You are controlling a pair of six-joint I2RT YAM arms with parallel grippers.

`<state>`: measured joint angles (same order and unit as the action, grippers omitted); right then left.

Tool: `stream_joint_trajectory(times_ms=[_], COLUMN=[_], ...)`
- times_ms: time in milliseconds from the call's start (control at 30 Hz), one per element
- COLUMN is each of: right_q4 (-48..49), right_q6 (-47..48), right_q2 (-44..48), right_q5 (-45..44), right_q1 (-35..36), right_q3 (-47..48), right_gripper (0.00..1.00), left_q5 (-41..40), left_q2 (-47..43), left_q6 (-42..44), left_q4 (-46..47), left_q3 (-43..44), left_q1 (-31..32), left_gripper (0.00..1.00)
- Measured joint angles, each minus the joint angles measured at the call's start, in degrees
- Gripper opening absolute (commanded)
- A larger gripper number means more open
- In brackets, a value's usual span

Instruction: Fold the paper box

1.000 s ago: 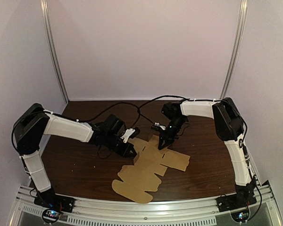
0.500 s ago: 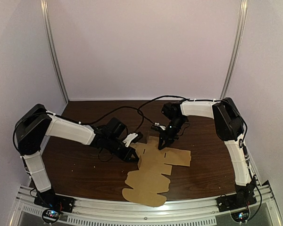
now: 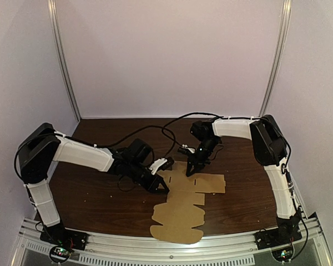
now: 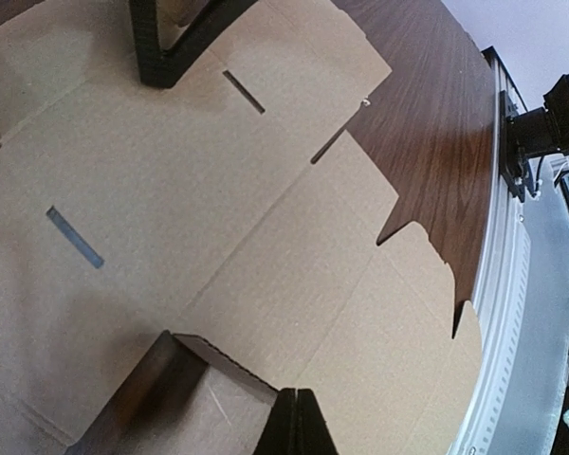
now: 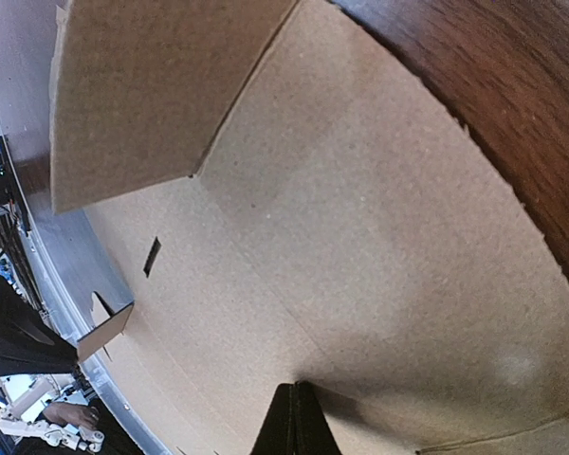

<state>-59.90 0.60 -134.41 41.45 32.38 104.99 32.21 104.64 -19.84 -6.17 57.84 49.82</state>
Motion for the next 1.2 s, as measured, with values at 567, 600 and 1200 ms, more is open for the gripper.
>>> stream_joint_trajectory(times_ms=[567,600,1200], right_q4=[0.0,0.0,-1.3], right_q6=[0.0,0.0,2.0], right_q2=[0.0,0.0,13.6], right_q5=[0.1,0.1,1.9], right_q1=[0.0,0.0,-6.2], right_q3=[0.0,0.0,-6.3], right_gripper=[0.00,0.00,0.61], left_q5=[1.2,0.8,-3.0], left_q2=[10.3,10.9,12.0], left_q6=[0.4,0.5,1.7], left_q4=[-0.4,-0.9,-2.0], left_q3=[8.0,8.6,9.9], left_q1=[3.0,3.1,3.5], left_gripper=[0.00,0.00,0.00])
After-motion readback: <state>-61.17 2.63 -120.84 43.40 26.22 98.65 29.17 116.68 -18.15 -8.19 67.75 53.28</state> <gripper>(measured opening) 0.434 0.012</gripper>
